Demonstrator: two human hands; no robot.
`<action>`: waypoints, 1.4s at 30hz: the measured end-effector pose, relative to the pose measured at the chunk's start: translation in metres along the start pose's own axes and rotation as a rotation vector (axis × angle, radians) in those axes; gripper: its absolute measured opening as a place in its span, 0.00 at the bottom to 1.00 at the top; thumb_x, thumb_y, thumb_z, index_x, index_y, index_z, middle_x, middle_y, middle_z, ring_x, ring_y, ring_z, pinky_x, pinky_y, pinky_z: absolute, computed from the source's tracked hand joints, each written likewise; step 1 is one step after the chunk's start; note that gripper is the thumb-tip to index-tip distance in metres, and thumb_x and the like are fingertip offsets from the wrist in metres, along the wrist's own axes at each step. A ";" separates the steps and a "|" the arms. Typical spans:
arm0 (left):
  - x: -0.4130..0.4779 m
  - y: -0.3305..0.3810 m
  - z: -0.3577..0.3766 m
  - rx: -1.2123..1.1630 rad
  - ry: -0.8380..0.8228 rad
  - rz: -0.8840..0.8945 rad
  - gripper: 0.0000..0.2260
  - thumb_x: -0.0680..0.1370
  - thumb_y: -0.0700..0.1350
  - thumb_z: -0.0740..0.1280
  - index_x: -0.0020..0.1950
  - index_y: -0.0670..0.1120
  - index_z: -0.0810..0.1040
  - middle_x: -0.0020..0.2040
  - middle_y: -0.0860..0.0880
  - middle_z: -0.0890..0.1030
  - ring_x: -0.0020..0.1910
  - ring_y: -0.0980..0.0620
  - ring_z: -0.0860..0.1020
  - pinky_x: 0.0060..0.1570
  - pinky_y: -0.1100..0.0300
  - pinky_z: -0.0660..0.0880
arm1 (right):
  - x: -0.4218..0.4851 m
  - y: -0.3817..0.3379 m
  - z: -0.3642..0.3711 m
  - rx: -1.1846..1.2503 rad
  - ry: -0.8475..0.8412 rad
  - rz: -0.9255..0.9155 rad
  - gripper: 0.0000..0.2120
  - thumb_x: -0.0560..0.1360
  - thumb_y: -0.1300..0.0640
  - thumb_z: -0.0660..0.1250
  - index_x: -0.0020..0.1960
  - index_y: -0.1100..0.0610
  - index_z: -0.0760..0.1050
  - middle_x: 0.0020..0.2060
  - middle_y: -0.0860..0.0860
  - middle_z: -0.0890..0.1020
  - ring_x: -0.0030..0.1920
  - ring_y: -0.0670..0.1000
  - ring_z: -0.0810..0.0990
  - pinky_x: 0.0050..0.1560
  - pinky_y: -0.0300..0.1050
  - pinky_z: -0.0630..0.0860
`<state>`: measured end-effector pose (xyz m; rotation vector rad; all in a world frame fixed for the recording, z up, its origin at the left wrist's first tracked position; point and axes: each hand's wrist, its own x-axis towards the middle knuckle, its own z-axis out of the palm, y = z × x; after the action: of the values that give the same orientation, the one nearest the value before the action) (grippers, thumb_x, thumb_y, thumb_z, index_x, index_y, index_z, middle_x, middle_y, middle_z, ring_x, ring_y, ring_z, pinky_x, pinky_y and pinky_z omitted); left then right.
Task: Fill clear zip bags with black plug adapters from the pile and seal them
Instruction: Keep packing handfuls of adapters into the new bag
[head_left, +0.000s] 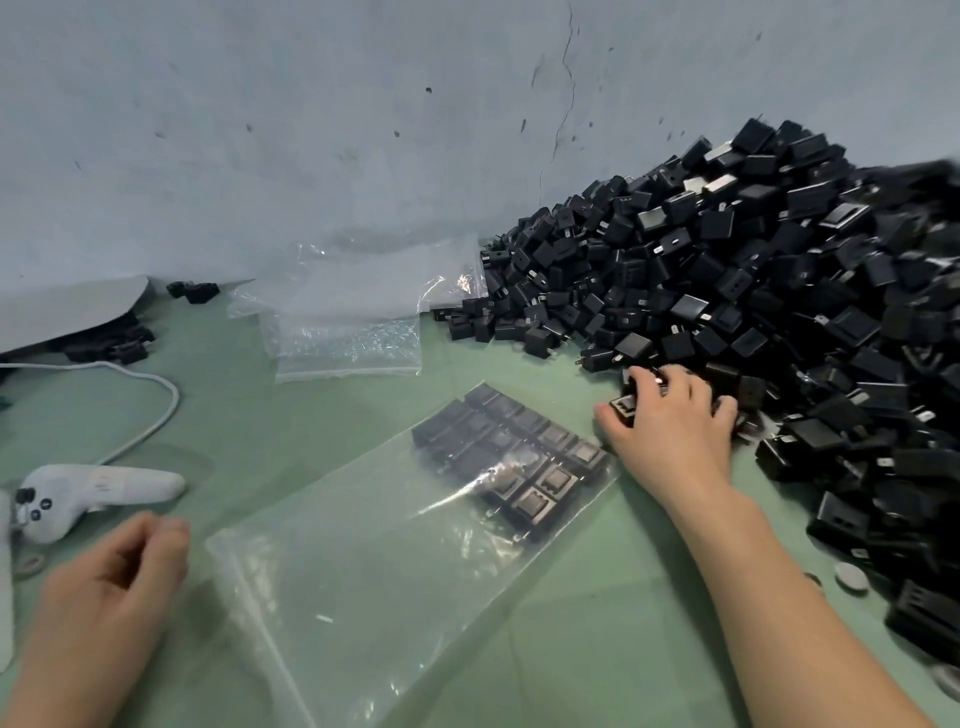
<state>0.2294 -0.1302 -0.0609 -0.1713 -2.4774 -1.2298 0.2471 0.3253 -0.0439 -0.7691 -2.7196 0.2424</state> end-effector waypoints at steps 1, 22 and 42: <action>0.005 -0.003 0.002 -0.008 0.046 -0.061 0.31 0.74 0.74 0.59 0.36 0.44 0.71 0.26 0.48 0.72 0.24 0.55 0.67 0.27 0.52 0.64 | 0.001 -0.002 0.001 0.005 0.004 -0.044 0.27 0.79 0.36 0.56 0.74 0.47 0.65 0.71 0.54 0.69 0.72 0.56 0.64 0.70 0.59 0.57; 0.006 0.030 0.016 0.010 0.061 -0.171 0.20 0.82 0.46 0.62 0.31 0.40 0.72 0.25 0.46 0.75 0.22 0.58 0.68 0.26 0.70 0.63 | 0.012 -0.020 -0.007 0.072 -0.205 -0.152 0.29 0.76 0.39 0.66 0.74 0.41 0.62 0.67 0.51 0.71 0.69 0.62 0.64 0.63 0.58 0.71; 0.005 0.031 0.012 0.045 0.056 -0.172 0.20 0.81 0.49 0.63 0.31 0.42 0.72 0.28 0.48 0.78 0.25 0.56 0.70 0.35 0.58 0.68 | 0.003 -0.026 -0.003 -0.022 -0.189 -0.279 0.24 0.79 0.36 0.55 0.73 0.40 0.65 0.65 0.49 0.71 0.66 0.55 0.69 0.63 0.54 0.71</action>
<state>0.2295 -0.1024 -0.0422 0.0881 -2.5110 -1.2267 0.2331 0.3055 -0.0340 -0.3798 -2.9694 0.2319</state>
